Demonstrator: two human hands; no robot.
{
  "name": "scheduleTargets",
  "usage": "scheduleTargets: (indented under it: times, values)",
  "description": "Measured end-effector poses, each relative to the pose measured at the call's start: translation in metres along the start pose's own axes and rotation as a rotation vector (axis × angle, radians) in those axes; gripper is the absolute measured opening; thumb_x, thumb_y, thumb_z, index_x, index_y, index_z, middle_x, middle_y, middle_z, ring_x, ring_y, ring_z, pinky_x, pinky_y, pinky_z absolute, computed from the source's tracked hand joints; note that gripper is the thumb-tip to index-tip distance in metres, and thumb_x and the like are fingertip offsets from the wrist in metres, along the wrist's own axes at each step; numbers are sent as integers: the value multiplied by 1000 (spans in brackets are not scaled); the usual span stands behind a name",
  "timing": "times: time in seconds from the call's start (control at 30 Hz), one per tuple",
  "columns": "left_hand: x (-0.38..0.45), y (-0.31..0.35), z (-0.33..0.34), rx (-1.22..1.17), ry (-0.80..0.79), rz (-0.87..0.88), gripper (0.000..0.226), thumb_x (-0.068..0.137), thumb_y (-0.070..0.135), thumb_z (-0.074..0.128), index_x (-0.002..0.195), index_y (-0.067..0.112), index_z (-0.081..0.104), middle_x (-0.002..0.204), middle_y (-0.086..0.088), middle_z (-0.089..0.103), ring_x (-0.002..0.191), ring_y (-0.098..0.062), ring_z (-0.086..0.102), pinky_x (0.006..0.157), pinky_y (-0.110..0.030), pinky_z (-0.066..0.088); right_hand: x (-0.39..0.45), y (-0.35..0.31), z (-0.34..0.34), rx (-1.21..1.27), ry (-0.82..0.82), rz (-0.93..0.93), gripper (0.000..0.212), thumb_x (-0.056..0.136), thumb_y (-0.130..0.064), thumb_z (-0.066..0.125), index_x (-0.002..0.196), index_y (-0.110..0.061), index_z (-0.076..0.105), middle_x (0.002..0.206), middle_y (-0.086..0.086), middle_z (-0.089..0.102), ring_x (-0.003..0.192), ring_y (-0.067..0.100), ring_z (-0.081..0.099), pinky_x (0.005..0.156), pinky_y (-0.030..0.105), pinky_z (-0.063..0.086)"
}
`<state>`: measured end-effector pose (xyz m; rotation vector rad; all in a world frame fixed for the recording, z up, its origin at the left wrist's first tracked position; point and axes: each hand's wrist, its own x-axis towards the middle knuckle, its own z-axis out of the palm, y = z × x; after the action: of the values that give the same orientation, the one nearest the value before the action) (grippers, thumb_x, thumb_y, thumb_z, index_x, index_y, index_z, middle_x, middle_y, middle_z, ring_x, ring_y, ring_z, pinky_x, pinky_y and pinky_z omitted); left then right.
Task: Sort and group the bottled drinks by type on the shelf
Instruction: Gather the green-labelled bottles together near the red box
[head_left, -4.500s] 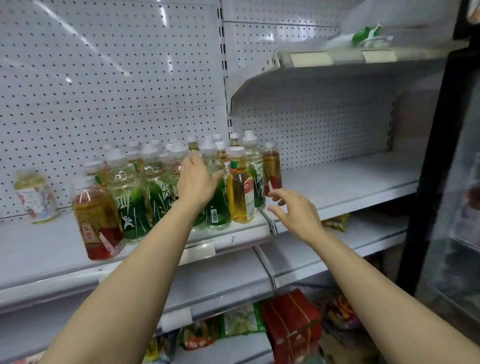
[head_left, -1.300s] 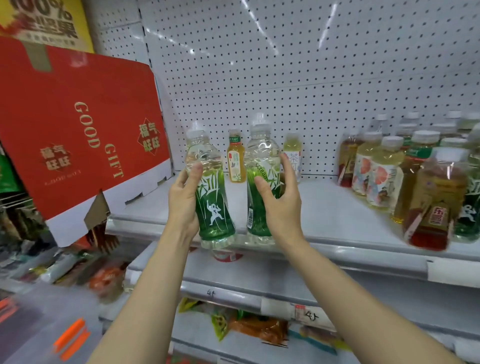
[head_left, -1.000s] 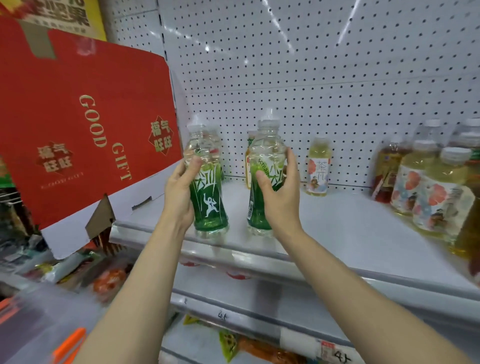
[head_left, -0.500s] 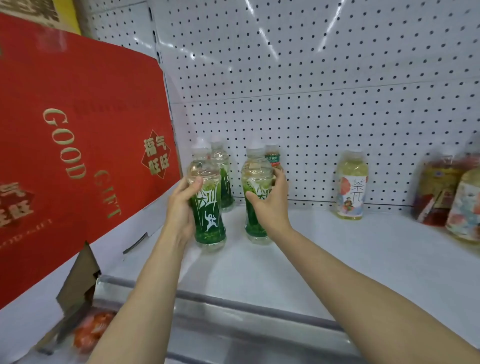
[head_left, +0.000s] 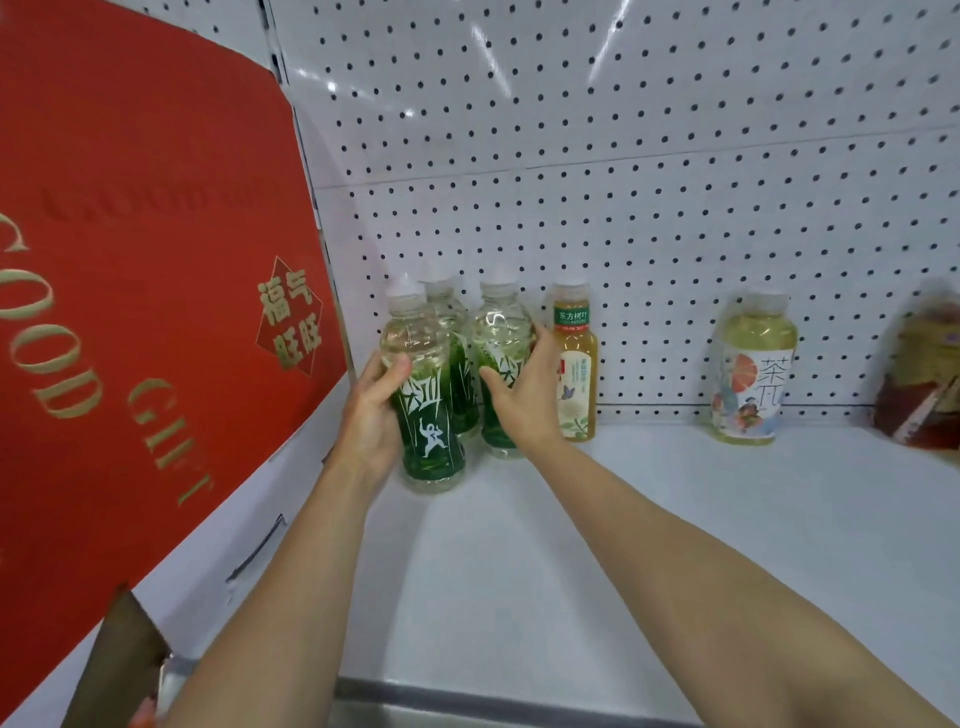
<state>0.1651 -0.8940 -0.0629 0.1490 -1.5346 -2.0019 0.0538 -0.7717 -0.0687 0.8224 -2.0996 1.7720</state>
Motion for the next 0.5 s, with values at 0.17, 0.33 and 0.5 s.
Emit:
scheduleTargets:
  times: [0.17,0.33,0.5]
  values:
    - [-10,3,-5,371,49,-44,67,71,62,75,126,28,56,128,7,63,122,-16,57,107,-46,42,-7,10,4,-236,8,33,94,81,-24,76,149,-12,13,145,12,41,130,26,45,103,37,40]
    - [-20,1,2,772,202,3,72,67,40,88,124,22,47,107,13,56,98,-9,57,67,-17,43,-10,6,-1,-365,-72,102,81,85,-28,72,142,-3,21,126,15,56,110,29,59,78,30,43]
    - [-8,0,-2,827,180,37,65,77,26,83,130,12,48,121,0,63,100,-14,58,67,-15,43,-8,8,5,-381,-82,141,67,85,-34,70,132,-2,34,112,14,60,103,29,62,74,29,43]
